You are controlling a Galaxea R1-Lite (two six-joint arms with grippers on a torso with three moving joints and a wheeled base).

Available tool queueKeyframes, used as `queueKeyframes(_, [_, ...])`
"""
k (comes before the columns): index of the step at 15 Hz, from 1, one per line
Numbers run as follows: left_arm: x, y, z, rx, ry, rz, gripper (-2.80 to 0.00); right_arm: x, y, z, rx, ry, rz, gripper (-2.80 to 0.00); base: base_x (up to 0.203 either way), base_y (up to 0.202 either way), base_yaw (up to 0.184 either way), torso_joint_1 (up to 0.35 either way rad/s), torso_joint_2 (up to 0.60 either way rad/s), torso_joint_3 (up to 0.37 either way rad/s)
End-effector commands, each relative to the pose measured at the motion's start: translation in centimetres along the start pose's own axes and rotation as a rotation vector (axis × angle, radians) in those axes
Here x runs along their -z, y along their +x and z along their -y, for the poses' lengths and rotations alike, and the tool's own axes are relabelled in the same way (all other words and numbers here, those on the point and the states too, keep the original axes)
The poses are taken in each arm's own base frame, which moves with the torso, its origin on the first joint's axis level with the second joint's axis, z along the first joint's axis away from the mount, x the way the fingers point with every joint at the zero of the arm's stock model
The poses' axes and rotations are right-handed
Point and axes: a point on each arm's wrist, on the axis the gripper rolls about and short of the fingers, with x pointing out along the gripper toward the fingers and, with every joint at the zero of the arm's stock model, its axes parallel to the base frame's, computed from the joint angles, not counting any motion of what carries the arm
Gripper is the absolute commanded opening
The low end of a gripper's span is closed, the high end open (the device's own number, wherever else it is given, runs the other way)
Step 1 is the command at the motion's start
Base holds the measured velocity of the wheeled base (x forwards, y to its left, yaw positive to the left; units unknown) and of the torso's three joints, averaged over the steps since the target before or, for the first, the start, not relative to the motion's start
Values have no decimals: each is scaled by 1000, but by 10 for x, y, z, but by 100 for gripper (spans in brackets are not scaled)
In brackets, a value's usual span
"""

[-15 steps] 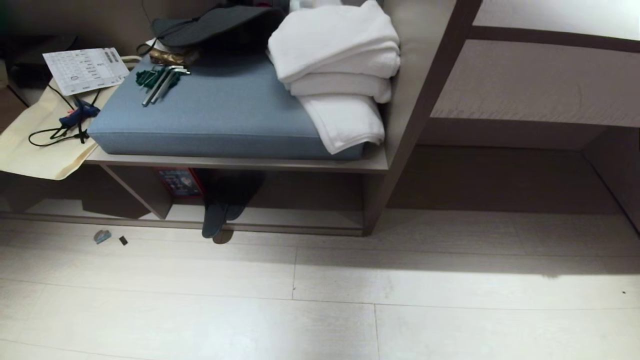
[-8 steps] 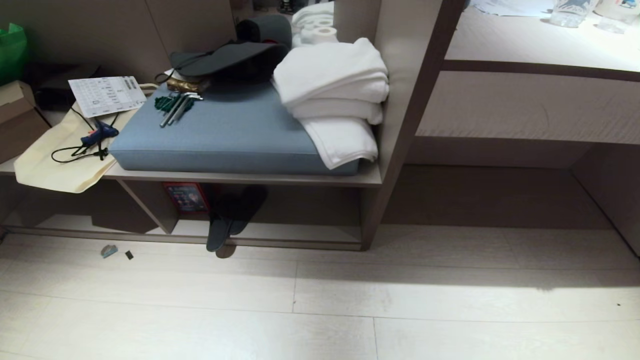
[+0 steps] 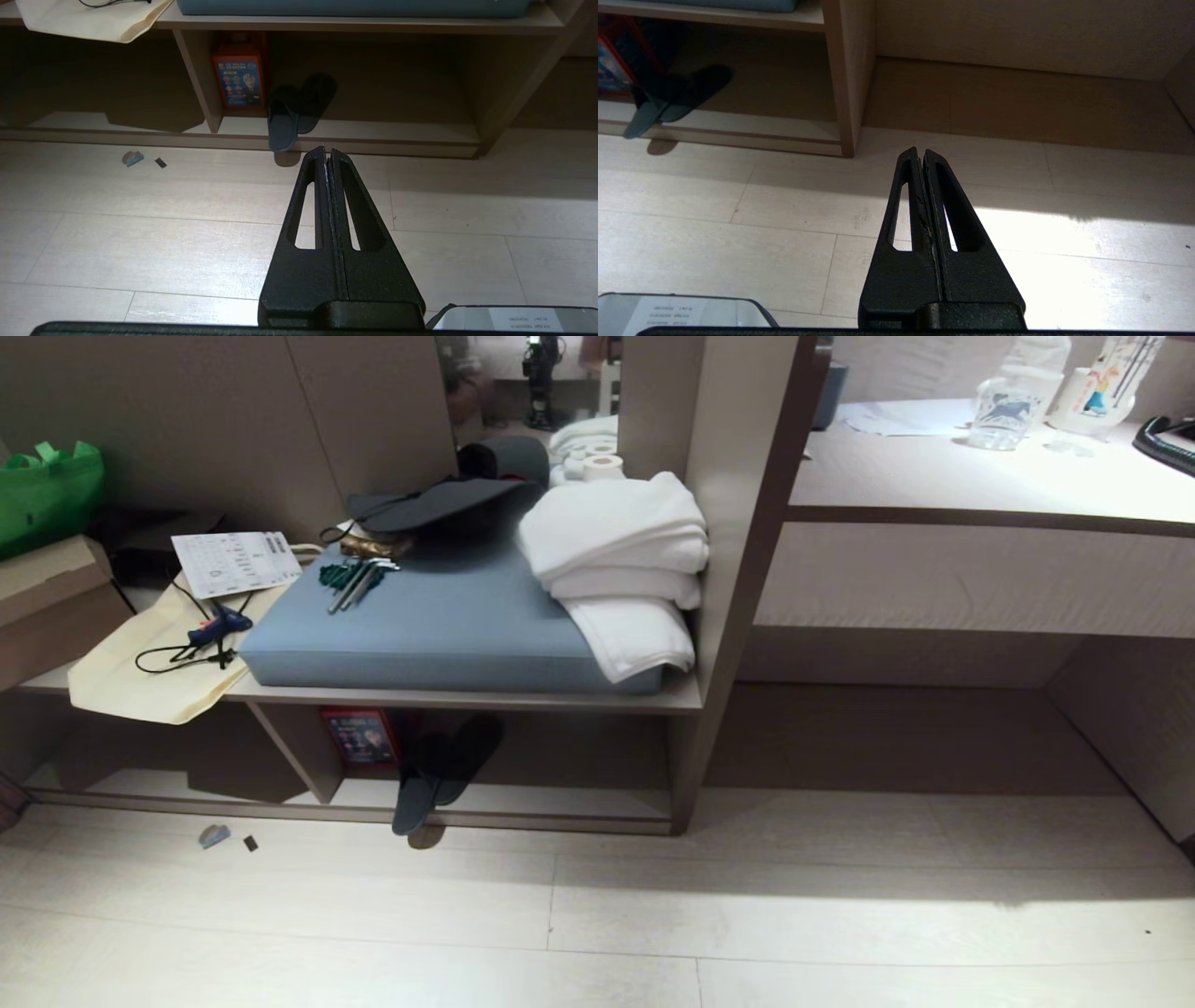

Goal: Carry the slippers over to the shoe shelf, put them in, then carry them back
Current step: Pick up the slippers in the shoe cabinet

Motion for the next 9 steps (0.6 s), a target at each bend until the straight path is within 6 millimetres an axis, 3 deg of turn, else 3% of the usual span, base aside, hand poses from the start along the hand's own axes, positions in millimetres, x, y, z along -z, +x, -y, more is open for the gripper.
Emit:
queueKeyframes(1, [0, 0, 0, 0, 0, -2, -280, 0, 0, 0, 1, -1, -1, -280, 0, 0, 0, 2, -5, 205])
queueKeyframes(9, [0, 0, 0, 0, 0, -1, -280, 0, 0, 0, -1, 1, -2, -280, 0, 0, 0, 3, 1, 204])
